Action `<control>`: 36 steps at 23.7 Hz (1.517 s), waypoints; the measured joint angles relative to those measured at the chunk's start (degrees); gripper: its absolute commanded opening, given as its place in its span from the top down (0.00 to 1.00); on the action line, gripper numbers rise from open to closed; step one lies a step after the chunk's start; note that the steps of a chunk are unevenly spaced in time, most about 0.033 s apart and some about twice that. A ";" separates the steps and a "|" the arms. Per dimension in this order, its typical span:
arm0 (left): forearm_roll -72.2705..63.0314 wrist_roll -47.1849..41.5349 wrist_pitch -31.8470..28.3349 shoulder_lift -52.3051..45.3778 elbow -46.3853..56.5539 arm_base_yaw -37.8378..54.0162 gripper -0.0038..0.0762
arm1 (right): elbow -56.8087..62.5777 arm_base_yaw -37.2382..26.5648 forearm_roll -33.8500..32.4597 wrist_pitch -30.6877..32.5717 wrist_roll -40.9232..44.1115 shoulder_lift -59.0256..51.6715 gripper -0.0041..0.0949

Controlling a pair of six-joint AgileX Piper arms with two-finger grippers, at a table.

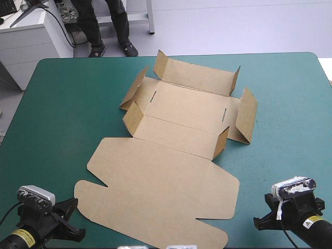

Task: Fold the box

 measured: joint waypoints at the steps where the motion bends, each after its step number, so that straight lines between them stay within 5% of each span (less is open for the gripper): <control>1: 0.00 0.00 0.00 0.00 0.00 0.00 0.96 | 0.00 0.00 0.00 0.00 -0.10 0.00 0.98; 15: 0.00 0.00 0.00 0.00 0.00 0.00 0.96 | -5.06 0.00 -0.42 0.13 -0.80 1.75 0.98; 29: 0.00 0.31 0.17 0.00 0.00 0.00 0.96 | -35.38 2.62 -3.91 11.68 14.89 35.21 0.95; 36: 0.00 0.31 0.17 0.00 0.00 0.00 0.96 | -43.58 10.10 -4.12 11.52 21.56 47.59 0.95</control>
